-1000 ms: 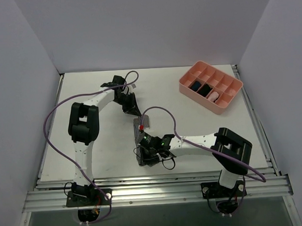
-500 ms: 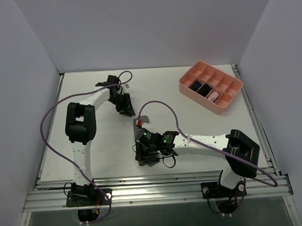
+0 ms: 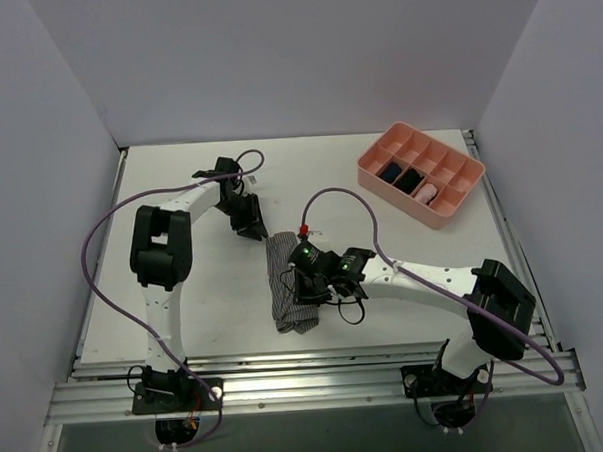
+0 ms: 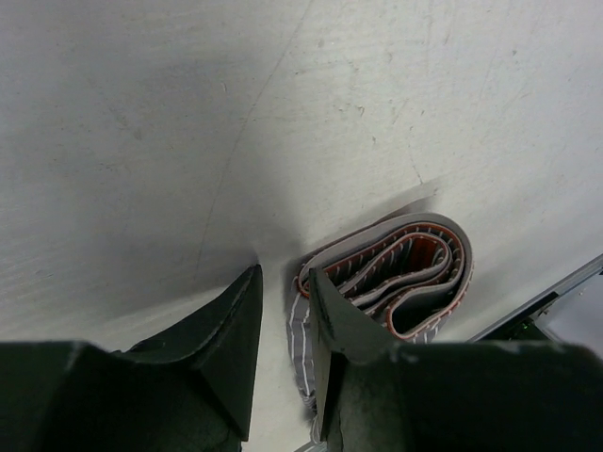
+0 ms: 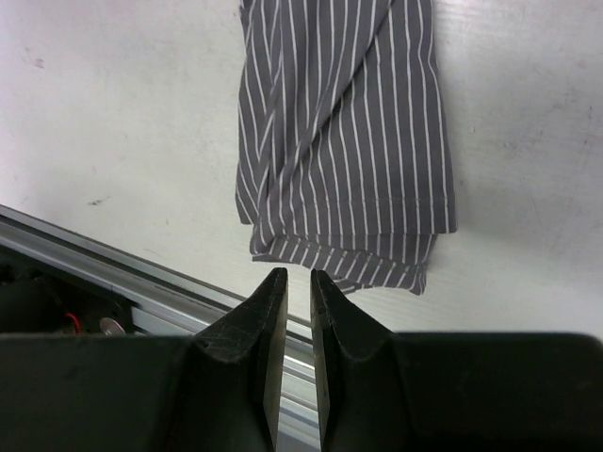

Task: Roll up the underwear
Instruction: Fold the underwear

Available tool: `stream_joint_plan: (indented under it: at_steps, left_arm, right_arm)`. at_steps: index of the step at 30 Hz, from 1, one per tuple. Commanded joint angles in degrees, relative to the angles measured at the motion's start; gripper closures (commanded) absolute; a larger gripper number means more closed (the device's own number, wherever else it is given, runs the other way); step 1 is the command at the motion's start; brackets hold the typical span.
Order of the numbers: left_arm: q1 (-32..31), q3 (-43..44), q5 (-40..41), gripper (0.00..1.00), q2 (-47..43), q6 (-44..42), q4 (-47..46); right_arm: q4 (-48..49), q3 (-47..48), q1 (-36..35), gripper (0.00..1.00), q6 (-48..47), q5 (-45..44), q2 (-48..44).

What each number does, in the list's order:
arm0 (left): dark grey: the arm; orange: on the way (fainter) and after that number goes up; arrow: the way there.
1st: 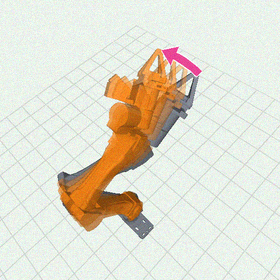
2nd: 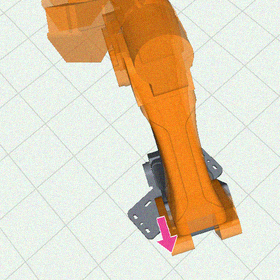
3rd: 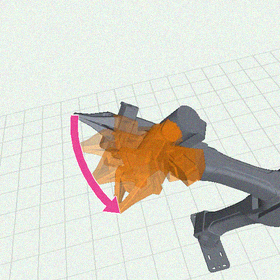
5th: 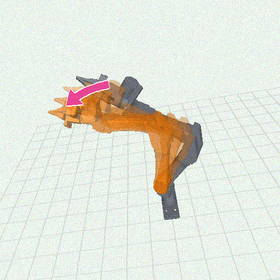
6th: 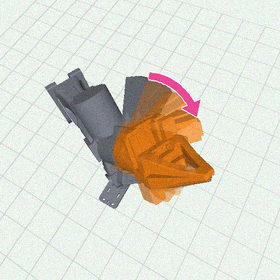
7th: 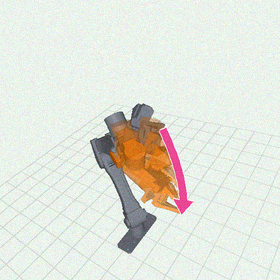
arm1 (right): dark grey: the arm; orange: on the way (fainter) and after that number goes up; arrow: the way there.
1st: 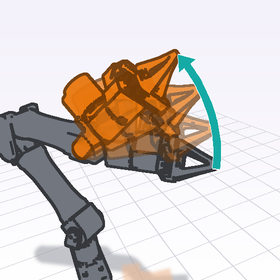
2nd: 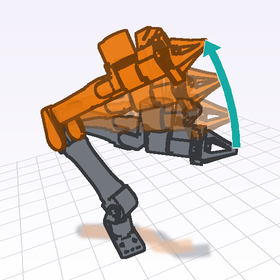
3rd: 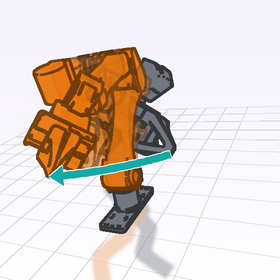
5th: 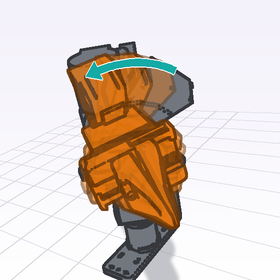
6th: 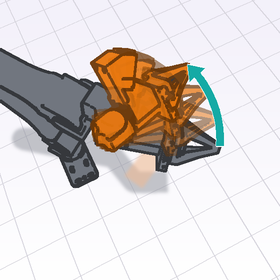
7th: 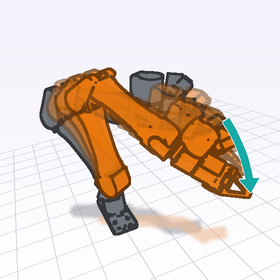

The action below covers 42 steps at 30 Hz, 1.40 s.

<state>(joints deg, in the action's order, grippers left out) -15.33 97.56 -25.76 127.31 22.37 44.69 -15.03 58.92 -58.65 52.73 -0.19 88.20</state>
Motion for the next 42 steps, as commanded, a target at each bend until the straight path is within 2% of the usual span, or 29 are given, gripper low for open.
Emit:
stream_joint_plan:
  at_steps: [1, 7, 14, 17, 20, 23, 29, 33, 42]
  left_arm:
    - [0.04, -2.53, -2.19, 0.66, -1.0, 2.67, -4.42]
    - [-1.01, -10.97, -3.07, 0.7, -5.48, 5.57, -10.13]
    - [-5.22, -21.78, 0.97, 0.75, -12.51, 9.79, -13.65]
    - [-6.9, -26.53, 6.67, 0.75, -18.13, 13.39, -11.56]
    - [-6.29, -29.97, 10.11, 0.7, -24.11, 17.0, -10.67]
    - [-5.94, -27.52, 10.81, 0.64, -26.5, 16.39, -9.8]
    - [-9.09, -19.78, 5.19, 0.61, -23.33, 15.86, -5.67]
    - [-11.82, -19.16, 3.79, 0.56, -22.02, 16.3, -4.96]
    - [-13.93, -21.53, 4.4, 0.56, -20.61, 15.6, -2.68]
  right_arm:
    - [-3.43, -0.91, -0.41, 0.87, 0.88, -1.92, -4.09]
    - [-5.71, -0.73, 1.26, 0.87, -1.4, -2.71, -5.76]
    - [-9.14, -1.43, 3.89, 0.87, -3.07, -3.59, -7.17]
    - [-9.67, -2.22, 5.56, 0.87, -3.42, -3.51, -7.52]
    - [-9.94, -2.31, 6.01, 0.87, -3.51, -3.68, -7.52]
    - [-8.27, -3.36, 5.74, 0.87, -2.72, -2.45, -7.61]
    - [-5.81, -6.62, 1.36, 0.87, 0.62, -1.83, -7.61]
    - [-4.67, -8.37, -0.41, 0.87, 2.11, -2.89, -6.55]
    - [-2.64, -9.78, -0.32, 0.87, 2.46, -2.54, -5.06]
